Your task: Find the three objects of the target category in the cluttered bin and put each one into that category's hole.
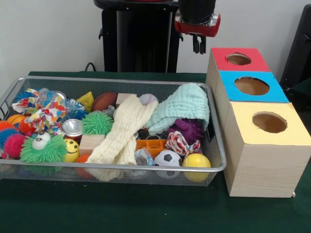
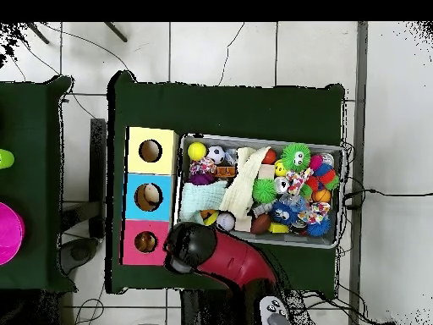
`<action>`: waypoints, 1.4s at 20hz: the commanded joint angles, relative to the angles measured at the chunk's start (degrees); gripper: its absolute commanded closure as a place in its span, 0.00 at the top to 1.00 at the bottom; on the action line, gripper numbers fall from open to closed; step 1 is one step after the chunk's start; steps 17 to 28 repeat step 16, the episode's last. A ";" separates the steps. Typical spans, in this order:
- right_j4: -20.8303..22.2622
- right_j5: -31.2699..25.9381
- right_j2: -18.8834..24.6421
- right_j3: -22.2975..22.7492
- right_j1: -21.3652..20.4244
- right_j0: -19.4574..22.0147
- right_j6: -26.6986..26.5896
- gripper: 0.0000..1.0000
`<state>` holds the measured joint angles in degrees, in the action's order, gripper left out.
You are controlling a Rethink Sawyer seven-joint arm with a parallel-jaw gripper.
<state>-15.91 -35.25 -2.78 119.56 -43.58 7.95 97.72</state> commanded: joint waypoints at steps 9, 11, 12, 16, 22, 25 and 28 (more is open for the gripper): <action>4.50 12.06 1.48 -3.24 7.34 2.76 5.15 0.00; 5.01 13.94 1.93 -3.04 7.86 3.61 4.75 0.00; 5.28 14.98 2.18 -2.66 7.81 3.67 4.92 0.00; 6.28 15.95 2.19 -2.74 8.10 3.66 5.53 0.00; 6.28 15.95 2.19 -2.74 8.10 3.66 5.53 0.00; 6.28 15.95 2.19 -2.74 8.10 3.66 5.53 0.00; 6.28 15.95 2.19 -2.74 8.10 3.66 5.53 0.00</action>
